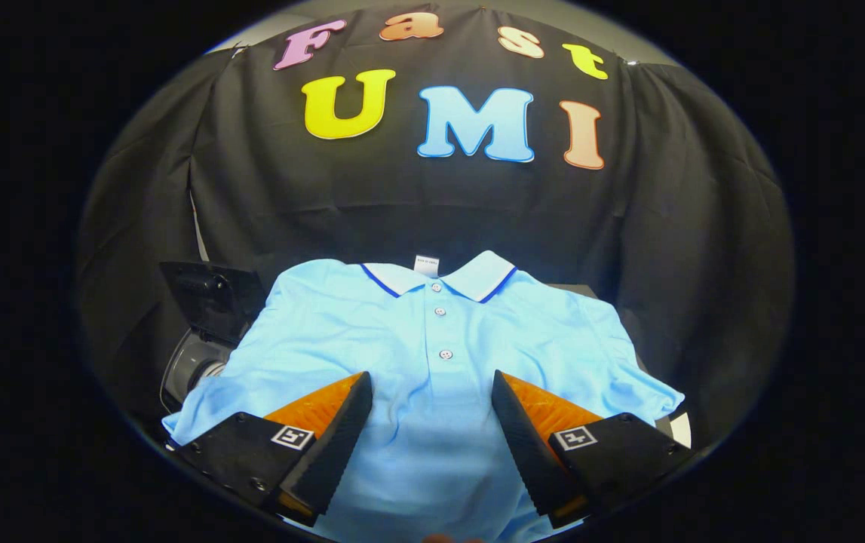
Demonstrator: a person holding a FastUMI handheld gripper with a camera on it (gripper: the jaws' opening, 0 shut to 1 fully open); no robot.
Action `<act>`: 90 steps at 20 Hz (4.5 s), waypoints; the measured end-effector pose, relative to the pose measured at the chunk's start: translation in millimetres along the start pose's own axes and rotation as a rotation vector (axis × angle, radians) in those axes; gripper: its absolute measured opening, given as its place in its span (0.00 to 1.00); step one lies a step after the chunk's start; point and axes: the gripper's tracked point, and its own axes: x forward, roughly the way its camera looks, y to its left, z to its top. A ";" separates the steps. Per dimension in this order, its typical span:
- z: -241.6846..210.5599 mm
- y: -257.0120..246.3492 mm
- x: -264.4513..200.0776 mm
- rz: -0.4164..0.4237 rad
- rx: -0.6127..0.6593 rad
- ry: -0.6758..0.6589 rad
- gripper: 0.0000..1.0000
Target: Put the clothes into the washing machine and then close the washing machine lid.
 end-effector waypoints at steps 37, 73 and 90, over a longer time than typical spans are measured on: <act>47.0 17.3 -27.5 0.184 0.172 -0.053 0.01; 166.4 117.6 -125.8 0.391 0.027 -0.347 0.01; 177.0 303.9 -141.0 0.530 -0.012 -0.336 0.01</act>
